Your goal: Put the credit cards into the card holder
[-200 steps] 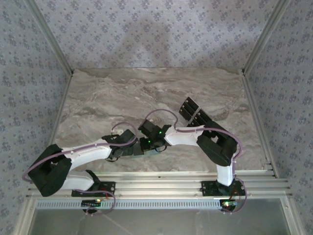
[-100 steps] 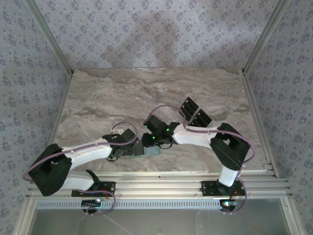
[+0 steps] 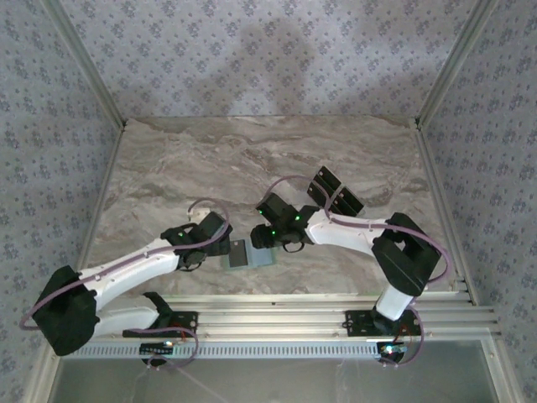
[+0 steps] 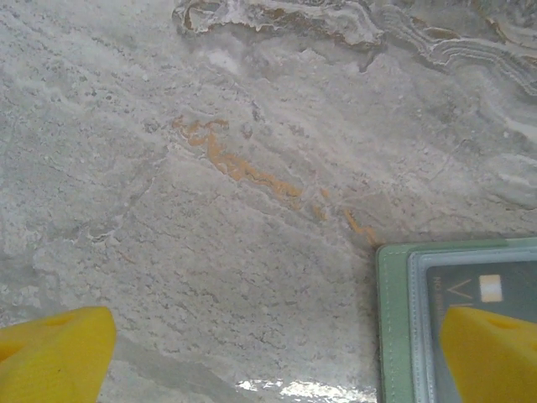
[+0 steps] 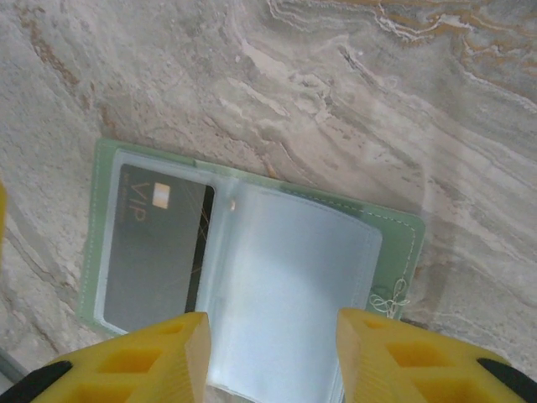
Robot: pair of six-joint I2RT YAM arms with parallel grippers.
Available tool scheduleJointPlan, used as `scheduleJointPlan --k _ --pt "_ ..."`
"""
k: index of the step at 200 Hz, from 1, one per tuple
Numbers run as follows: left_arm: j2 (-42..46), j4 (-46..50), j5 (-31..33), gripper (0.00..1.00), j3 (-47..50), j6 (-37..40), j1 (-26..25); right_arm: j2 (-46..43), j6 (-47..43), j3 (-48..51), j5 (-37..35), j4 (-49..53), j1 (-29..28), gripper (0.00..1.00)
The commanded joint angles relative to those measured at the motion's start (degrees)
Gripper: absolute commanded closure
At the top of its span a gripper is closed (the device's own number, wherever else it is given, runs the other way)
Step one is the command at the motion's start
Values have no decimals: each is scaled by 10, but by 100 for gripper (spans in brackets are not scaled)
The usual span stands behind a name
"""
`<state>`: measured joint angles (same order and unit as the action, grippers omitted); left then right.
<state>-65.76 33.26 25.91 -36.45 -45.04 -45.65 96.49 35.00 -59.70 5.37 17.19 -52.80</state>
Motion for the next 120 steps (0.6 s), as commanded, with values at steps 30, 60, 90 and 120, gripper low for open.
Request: scheduleJointPlan --k 30,60,90,120 --pt "-20 -15 -20 0 -4 0 -14 34 -18 -12 -6 20 -1 54" --pt "-47 -31 -20 0 2 -9 -27 48 -19 -19 -3 20 -2 54" --pt "-63 -45 -19 0 10 -16 -35 60 -21 -25 -2 19 -1 54" --pt "-71 -53 -19 0 16 -19 -37 75 -22 -30 3 20 1 54"
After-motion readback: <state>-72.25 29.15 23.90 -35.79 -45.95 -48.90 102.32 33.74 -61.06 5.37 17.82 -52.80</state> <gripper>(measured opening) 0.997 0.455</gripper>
